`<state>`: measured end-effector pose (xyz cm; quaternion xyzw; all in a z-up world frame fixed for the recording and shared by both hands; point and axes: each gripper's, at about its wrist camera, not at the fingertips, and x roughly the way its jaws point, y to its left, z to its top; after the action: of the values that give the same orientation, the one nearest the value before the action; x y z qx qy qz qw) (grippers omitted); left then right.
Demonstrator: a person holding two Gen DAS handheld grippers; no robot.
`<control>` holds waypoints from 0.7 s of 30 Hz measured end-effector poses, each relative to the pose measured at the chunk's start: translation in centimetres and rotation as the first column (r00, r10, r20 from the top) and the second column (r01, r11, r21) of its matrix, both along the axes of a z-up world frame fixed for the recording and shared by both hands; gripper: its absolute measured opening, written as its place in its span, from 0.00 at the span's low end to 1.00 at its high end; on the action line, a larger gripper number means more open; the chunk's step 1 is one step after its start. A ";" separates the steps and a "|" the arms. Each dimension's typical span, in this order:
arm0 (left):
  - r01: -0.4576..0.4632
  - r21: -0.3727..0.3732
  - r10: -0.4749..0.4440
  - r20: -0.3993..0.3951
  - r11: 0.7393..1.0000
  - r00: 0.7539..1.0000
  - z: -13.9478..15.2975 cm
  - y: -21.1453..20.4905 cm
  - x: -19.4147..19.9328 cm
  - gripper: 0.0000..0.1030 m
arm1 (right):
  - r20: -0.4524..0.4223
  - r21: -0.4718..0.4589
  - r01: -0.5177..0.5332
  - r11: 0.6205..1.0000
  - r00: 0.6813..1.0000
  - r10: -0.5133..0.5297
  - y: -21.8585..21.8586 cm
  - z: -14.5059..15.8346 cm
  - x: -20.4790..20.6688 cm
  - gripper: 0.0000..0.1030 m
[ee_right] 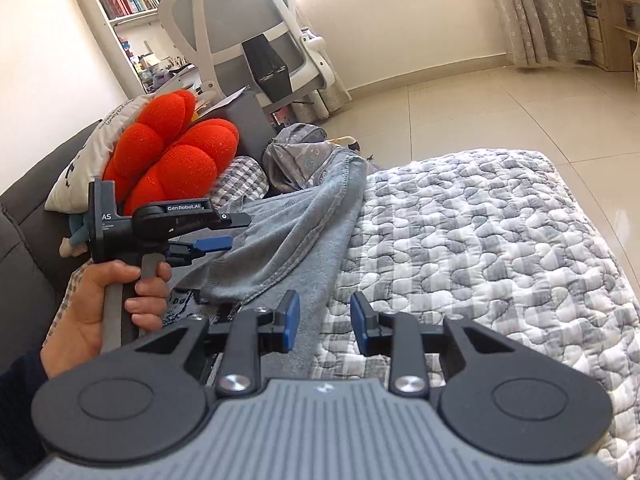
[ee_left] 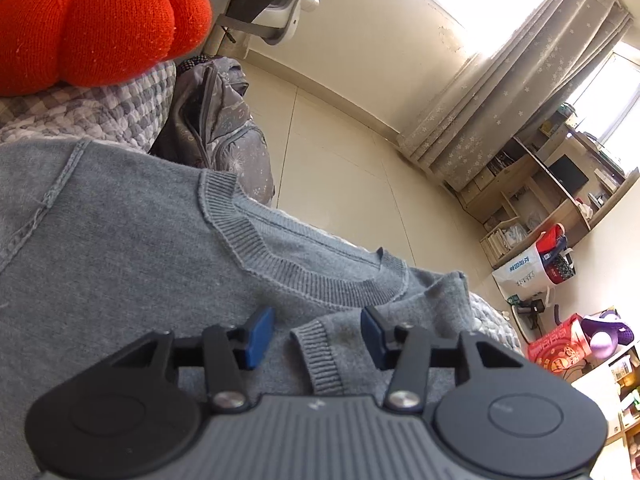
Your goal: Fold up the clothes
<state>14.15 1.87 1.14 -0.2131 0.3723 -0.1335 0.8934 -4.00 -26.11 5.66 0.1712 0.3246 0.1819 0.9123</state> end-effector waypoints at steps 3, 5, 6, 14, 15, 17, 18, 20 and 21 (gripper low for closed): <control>0.037 0.082 -0.041 0.048 0.996 0.998 -0.1 -1.5 0.1 0.03 | -0.009 0.026 -0.019 0.999 1.000 0.019 0.3 -1.6 0.6 0.32; 0.048 0.123 -0.059 0.093 0.991 0.994 0.3 -1.9 0.0 0.02 | -0.019 0.009 -0.020 1.000 1.000 0.020 0.6 -2.8 0.7 0.32; 0.042 0.118 -0.056 0.118 0.992 0.991 0.7 -1.6 -0.1 0.02 | -0.017 -0.003 -0.018 1.000 1.000 0.018 0.8 -3.3 0.7 0.32; -0.084 0.102 0.062 0.208 0.991 0.976 3.7 0.5 1.7 0.02 | 0.033 -0.098 -0.019 0.995 0.999 0.023 2.0 -3.0 0.6 0.35; -0.086 0.119 0.061 0.194 0.989 0.979 3.5 0.3 2.0 0.02 | 0.039 -0.123 -0.019 0.992 0.999 0.024 2.4 -2.8 0.7 0.35; -0.091 0.130 0.072 0.139 0.987 0.988 2.1 0.3 2.4 0.03 | 0.051 -0.155 -0.021 0.988 0.998 0.029 2.8 -2.4 0.9 0.36; -0.094 0.137 0.078 0.118 0.986 0.990 1.5 0.4 2.6 0.03 | 0.057 -0.166 -0.017 0.986 0.998 0.027 2.8 -2.2 1.0 0.37; -0.103 0.132 0.092 0.087 0.986 0.992 0.6 0.8 2.6 0.03 | 0.065 -0.189 -0.002 0.982 0.998 0.015 2.7 -2.0 1.3 0.39; -0.116 0.108 0.107 0.080 0.987 0.991 0.6 1.3 2.4 0.04 | 0.068 -0.199 0.003 0.980 0.998 0.011 2.5 -1.8 1.4 0.39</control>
<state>16.58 3.16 1.70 -0.1778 0.3333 -0.0700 0.9233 -2.58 -23.57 3.82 0.0720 0.3100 0.1559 0.9351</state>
